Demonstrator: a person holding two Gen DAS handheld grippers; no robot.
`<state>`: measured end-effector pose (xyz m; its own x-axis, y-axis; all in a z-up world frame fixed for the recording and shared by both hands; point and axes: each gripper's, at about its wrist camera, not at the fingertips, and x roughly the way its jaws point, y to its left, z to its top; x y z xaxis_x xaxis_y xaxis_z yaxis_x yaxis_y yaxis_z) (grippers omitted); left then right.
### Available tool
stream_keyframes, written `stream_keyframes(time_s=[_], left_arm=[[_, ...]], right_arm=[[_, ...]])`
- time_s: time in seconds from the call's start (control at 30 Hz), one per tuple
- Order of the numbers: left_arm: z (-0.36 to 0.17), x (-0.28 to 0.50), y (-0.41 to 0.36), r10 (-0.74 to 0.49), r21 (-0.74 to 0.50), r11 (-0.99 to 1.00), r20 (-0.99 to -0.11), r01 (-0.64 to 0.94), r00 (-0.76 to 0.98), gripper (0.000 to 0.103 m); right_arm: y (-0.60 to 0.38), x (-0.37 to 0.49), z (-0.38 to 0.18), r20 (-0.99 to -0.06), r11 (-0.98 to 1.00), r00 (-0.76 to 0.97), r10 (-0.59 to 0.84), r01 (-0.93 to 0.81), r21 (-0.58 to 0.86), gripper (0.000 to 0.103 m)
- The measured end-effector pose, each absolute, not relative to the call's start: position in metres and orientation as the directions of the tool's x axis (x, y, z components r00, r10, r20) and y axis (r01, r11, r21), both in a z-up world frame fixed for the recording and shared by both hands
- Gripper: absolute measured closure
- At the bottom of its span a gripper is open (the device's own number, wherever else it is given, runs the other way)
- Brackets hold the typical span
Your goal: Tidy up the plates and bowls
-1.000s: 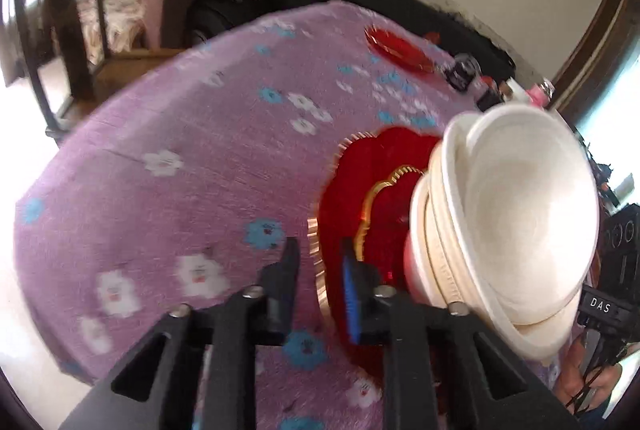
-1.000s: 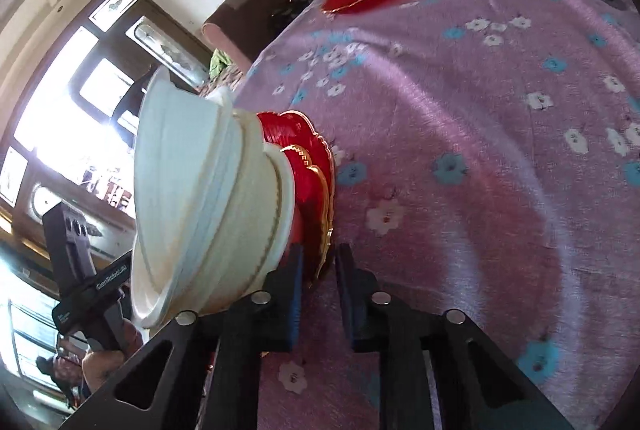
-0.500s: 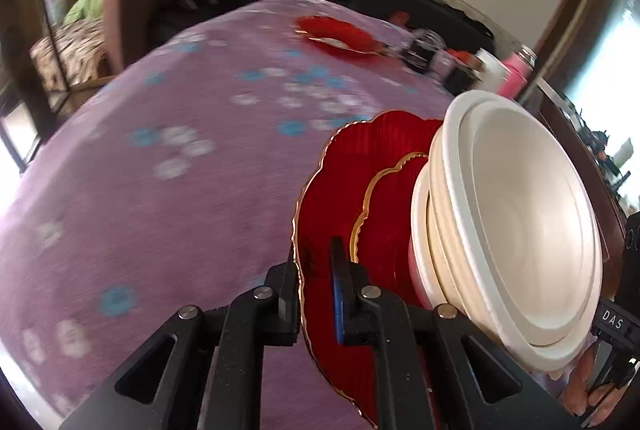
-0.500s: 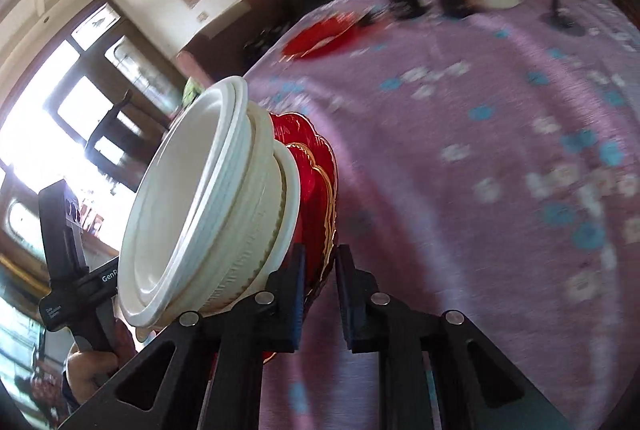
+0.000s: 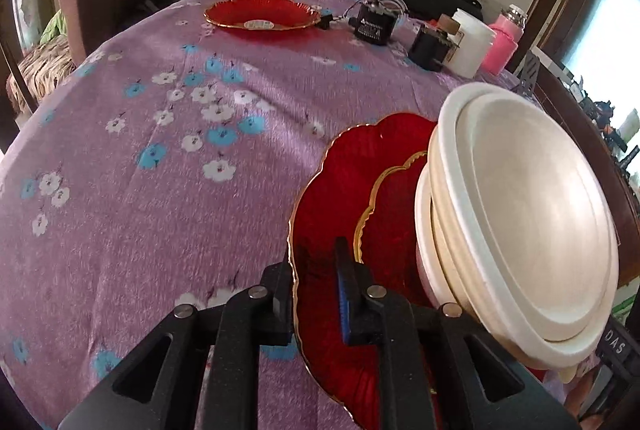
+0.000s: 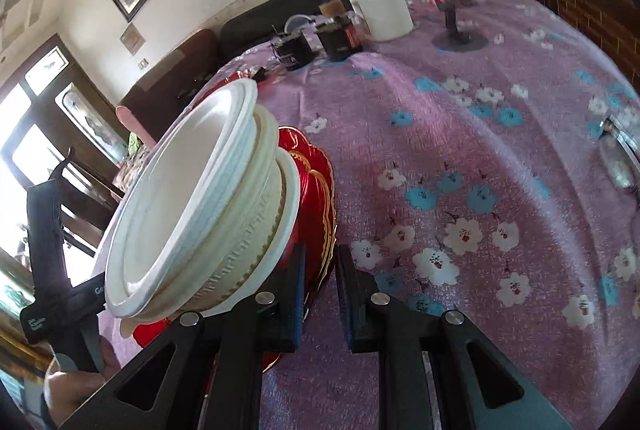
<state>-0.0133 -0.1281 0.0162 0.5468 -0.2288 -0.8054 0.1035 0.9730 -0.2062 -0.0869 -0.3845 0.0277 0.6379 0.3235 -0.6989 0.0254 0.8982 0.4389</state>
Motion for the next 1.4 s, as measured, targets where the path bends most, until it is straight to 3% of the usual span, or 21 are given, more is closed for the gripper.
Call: stream_keyframes(time_s=[0.17, 0.23, 0.33, 0.7, 0.87, 0.97, 1.07, 1.23, 1.3, 1.4], left_arm=[[0.014, -0.026, -0.114, -0.278, -0.280, 0.956, -0.789, 0.082, 0.547, 0.077], [0.016, -0.039, -0.106, -0.279, -0.288, 0.955, -0.786, 0.074, 0.551, 0.060], [0.023, -0.070, -0.091, -0.310, -0.321, 0.943, -0.755, 0.086, 0.577, 0.043], [0.056, -0.157, -0.078, -0.408, -0.336, 0.909, -0.593, 0.246, 0.694, 0.029], [0.066, -0.206, -0.066, -0.375, -0.295, 0.920, -0.482, 0.256, 0.792, 0.014], [0.065, -0.236, -0.058, -0.301, -0.247, 0.946, -0.431, 0.210, 0.850, 0.000], [0.060, -0.262, -0.046, -0.230, -0.248, 0.959, -0.402, 0.136, 0.886, 0.000], [0.051, -0.276, -0.047, -0.167, -0.180, 0.980, -0.526, 0.082, 0.834, 0.000], [0.048, -0.282, -0.052, -0.143, -0.156, 0.985, -0.503, 0.073, 0.852, 0.000], [0.045, -0.280, -0.059, -0.120, -0.123, 0.990, -0.507, 0.066, 0.853, 0.000]], right_arm=[[-0.392, -0.088, 0.028, -0.696, 0.885, 0.637, 0.332, 0.044, 0.463, 0.085], [-0.394, -0.093, 0.035, -0.683, 0.893, 0.662, 0.309, 0.046, 0.448, 0.082], [-0.399, -0.101, 0.041, -0.675, 0.900, 0.689, 0.265, 0.076, 0.430, 0.062], [-0.404, -0.174, 0.077, -0.574, 0.887, 0.800, 0.175, 0.126, 0.445, 0.046], [-0.381, -0.213, 0.092, -0.554, 0.907, 0.814, 0.176, 0.084, 0.412, 0.044], [-0.359, -0.244, 0.099, -0.517, 0.931, 0.844, 0.145, 0.061, 0.361, 0.029], [-0.332, -0.269, 0.099, -0.496, 0.959, 0.861, 0.114, 0.036, 0.283, 0.017], [-0.316, -0.304, 0.099, -0.470, 0.955, 0.869, 0.152, -0.006, 0.296, 0.016], [-0.313, -0.319, 0.098, -0.438, 0.961, 0.892, 0.114, 0.012, 0.275, 0.008], [-0.308, -0.329, 0.087, -0.405, 0.973, 0.912, 0.068, 0.030, 0.229, 0.003]])
